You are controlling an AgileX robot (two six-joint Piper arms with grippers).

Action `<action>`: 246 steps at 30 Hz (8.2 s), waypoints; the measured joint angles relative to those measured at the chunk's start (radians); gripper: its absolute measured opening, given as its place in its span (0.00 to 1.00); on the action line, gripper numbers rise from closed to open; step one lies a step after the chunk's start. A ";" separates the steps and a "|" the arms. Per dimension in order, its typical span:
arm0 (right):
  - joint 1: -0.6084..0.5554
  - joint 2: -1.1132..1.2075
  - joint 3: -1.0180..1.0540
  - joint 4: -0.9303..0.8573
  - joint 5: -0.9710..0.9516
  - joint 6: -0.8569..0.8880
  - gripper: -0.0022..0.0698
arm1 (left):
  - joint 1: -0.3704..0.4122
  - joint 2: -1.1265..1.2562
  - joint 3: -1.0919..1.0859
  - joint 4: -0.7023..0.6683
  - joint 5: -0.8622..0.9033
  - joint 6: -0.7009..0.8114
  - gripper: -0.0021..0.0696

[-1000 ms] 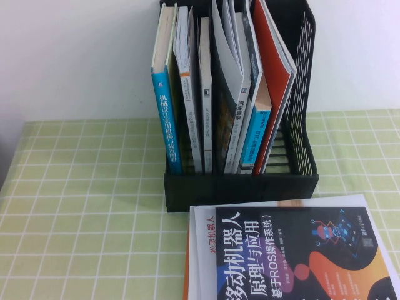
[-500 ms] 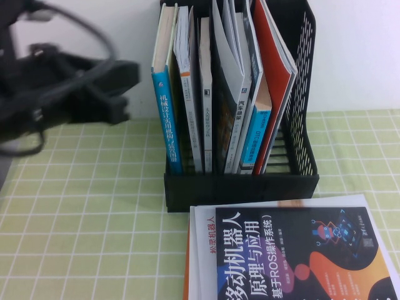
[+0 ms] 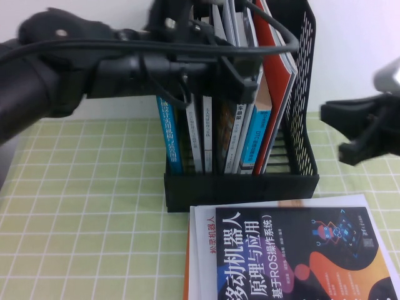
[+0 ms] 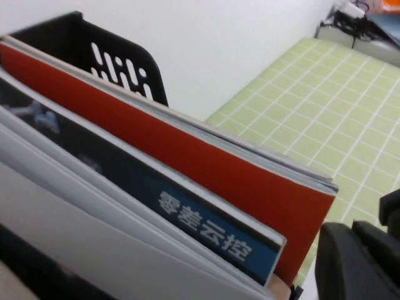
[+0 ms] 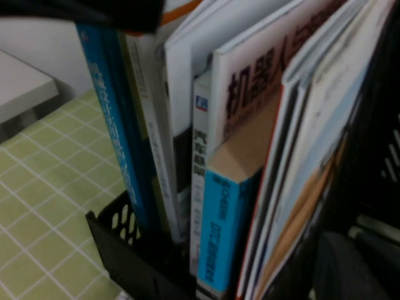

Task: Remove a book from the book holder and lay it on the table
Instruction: Hold the bookshelf, then pick up the right side book from the book shelf

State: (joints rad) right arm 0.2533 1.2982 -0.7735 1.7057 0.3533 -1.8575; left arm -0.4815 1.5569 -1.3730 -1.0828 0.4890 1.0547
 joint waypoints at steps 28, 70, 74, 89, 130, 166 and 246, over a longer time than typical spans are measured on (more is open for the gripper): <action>0.010 0.177 -0.172 -0.018 0.082 0.087 0.32 | -0.007 0.066 -0.036 0.101 0.014 -0.090 0.03; 0.010 0.122 -0.172 -0.115 0.004 0.246 0.33 | -0.007 0.066 -0.038 0.102 -0.005 -0.090 0.03; 0.010 0.127 -0.172 -0.069 0.001 0.218 0.33 | -0.007 0.066 -0.038 0.102 -0.005 -0.090 0.03; 0.010 0.167 -0.172 -0.002 0.044 0.183 0.33 | -0.007 0.066 -0.038 0.102 -0.005 -0.097 0.03; 0.010 0.156 -0.192 -0.124 0.095 0.126 0.33 | -0.007 0.066 -0.038 0.102 -0.005 -0.101 0.03; 0.010 0.168 -0.192 -0.066 0.049 0.208 0.33 | -0.136 0.154 -0.221 0.133 -0.012 -0.023 0.03; 0.011 0.050 -0.377 -0.002 0.048 0.055 0.05 | -0.039 -0.102 -0.233 0.817 0.188 -0.652 0.03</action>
State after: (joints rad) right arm 0.2641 1.3484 -1.1500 1.7042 0.4015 -1.8021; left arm -0.5205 1.4545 -1.6061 -0.2656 0.6773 0.4025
